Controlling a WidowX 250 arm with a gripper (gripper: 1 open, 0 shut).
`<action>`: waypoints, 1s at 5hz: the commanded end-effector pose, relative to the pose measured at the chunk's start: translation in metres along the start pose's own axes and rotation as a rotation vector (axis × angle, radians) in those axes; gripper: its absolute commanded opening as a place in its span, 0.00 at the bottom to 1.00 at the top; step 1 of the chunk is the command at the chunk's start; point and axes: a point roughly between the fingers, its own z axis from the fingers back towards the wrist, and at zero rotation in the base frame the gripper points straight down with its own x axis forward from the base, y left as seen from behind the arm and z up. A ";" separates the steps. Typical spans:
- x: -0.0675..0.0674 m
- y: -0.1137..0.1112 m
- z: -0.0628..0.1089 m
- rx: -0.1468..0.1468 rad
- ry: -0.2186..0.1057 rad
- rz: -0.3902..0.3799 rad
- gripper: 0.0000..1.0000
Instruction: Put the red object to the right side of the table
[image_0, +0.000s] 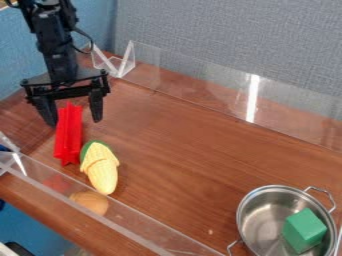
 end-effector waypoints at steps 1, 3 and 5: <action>0.008 -0.004 0.014 0.000 -0.051 0.024 1.00; 0.011 0.006 0.006 0.023 -0.056 0.047 1.00; 0.007 0.026 -0.017 0.065 -0.054 0.086 1.00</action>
